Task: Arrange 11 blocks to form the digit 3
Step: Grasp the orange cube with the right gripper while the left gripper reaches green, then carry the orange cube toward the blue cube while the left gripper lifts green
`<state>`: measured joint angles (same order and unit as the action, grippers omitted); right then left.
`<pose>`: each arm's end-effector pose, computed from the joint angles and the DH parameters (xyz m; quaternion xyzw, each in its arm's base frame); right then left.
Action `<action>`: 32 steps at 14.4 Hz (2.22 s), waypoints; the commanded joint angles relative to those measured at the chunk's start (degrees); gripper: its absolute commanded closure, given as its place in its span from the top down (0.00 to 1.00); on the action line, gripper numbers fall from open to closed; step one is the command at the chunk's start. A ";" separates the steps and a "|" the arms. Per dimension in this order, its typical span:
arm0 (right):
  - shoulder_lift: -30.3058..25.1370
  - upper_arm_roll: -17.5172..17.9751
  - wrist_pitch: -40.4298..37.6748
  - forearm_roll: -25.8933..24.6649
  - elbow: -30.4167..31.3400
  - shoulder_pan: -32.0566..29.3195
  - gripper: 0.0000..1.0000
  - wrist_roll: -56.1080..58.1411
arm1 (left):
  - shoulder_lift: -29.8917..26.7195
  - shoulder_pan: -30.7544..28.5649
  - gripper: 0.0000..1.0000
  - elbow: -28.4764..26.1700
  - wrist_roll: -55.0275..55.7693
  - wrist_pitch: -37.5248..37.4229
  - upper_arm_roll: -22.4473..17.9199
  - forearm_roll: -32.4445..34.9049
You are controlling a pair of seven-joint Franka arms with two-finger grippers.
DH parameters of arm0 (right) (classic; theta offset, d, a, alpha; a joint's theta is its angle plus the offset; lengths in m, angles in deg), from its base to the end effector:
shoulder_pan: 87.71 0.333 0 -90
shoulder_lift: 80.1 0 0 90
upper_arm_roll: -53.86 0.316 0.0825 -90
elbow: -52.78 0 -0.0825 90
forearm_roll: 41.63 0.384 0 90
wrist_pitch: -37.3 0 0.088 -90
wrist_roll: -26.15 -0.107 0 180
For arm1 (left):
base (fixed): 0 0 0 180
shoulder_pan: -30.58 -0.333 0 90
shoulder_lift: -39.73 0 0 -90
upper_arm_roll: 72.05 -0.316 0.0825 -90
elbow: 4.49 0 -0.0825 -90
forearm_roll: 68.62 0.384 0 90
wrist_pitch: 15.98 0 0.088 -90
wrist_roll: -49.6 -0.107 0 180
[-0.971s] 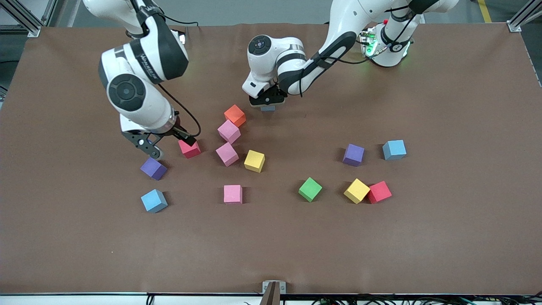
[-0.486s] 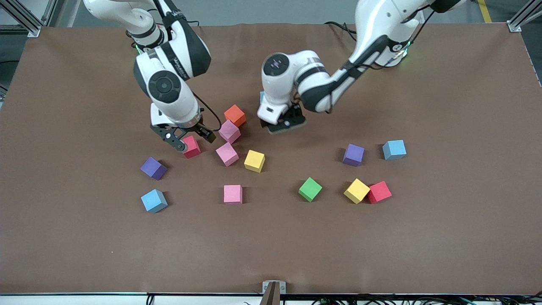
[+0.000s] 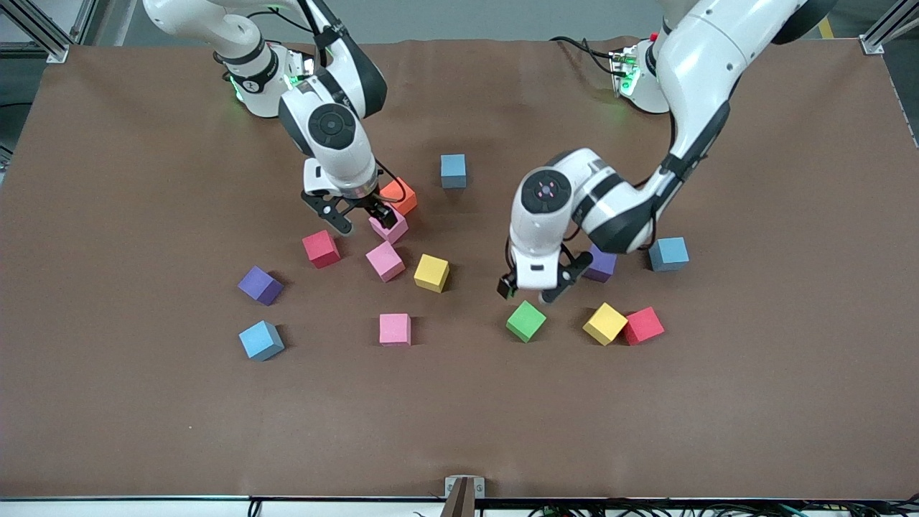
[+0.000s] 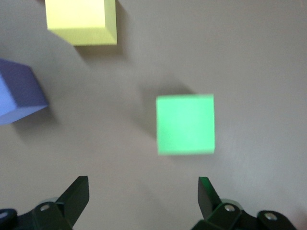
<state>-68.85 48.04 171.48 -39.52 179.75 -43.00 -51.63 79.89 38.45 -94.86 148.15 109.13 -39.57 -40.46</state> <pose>0.4201 0.3397 0.2831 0.9381 -0.3446 -0.0206 0.0280 0.5800 -0.3908 0.2775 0.9108 0.4116 0.0300 0.0075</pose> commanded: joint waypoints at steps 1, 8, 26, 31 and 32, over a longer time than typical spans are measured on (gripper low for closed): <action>-2.02 -0.68 3.71 0.45 5.21 3.01 1.00 -1.94 | 5.35 1.44 1.00 7.91 2.70 -0.05 -1.71 -0.38; 2.98 -0.68 16.27 0.45 7.94 9.07 1.00 -7.91 | 11.51 1.88 1.00 13.64 2.79 4.44 -3.48 -1.09; 1.93 -1.12 5.74 0.36 7.33 9.88 1.00 -5.28 | 13.27 5.57 0.65 13.55 2.70 2.50 -7.96 -2.93; 2.28 -1.12 8.98 0.27 7.85 9.88 1.00 -5.19 | 9.24 4.61 0.32 8.91 8.65 2.24 -7.52 -3.11; 2.37 -1.12 9.51 0.27 7.94 9.88 1.00 -5.19 | 7.31 4.52 0.32 6.28 10.68 2.24 -7.34 -3.11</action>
<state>-65.36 47.32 179.66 -39.52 186.45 -33.45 -57.71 91.91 43.09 -83.08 154.96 111.69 -46.83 -42.74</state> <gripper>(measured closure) 0.000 0.401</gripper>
